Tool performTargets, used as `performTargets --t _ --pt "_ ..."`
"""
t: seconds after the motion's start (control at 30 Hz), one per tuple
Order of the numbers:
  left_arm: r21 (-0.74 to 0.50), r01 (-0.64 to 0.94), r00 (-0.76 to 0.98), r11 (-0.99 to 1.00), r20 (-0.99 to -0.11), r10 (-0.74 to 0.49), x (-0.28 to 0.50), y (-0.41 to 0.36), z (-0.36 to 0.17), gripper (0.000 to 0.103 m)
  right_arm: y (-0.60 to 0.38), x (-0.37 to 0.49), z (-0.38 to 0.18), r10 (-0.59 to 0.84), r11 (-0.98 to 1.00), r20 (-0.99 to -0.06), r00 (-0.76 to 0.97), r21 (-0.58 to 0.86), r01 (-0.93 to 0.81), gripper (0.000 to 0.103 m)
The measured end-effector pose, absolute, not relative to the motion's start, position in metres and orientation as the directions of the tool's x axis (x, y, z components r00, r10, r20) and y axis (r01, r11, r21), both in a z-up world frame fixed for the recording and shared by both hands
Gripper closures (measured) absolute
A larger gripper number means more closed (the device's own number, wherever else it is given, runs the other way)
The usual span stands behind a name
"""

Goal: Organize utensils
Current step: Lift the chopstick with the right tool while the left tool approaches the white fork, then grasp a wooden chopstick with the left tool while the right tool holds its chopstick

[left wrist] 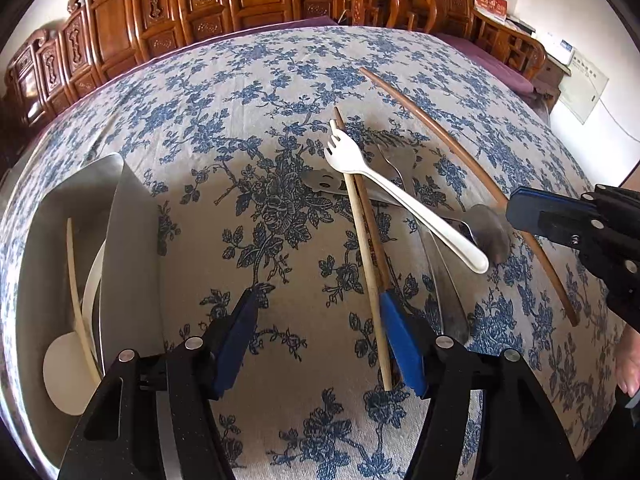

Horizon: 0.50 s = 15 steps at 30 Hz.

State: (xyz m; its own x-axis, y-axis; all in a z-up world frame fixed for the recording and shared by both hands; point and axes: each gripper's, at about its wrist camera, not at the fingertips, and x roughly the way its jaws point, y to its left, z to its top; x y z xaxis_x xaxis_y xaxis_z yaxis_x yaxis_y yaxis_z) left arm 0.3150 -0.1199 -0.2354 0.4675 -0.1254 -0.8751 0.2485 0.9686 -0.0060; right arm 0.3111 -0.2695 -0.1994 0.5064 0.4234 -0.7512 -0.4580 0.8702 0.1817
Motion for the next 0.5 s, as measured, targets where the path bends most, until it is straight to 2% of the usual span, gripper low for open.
performTargets --t 0.2,0.4,0.47,0.5 --pt "0.056 0.252 0.476 0.966 -0.876 -0.073 0.325 -0.128 -0.236 0.051 -0.269 0.31 -0.197 0.428 0.868 -0.748 0.507 0.183 -0.462 0.097" --pt "0.068 0.275 0.472 0.959 -0.878 -0.073 0.33 -0.139 -0.233 0.079 -0.271 0.311 -0.197 0.425 0.872 -0.749 0.509 0.187 -0.452 0.097" --pt "0.065 0.278 0.466 0.958 -0.881 -0.075 0.331 -0.14 -0.233 0.098 -0.271 0.312 -0.197 0.422 0.875 -0.75 0.51 0.189 -0.447 0.097" --pt "0.065 0.276 0.463 0.959 -0.883 -0.073 0.332 -0.14 -0.233 0.098 -0.27 0.311 -0.197 0.421 0.875 -0.75 0.51 0.188 -0.446 0.097"
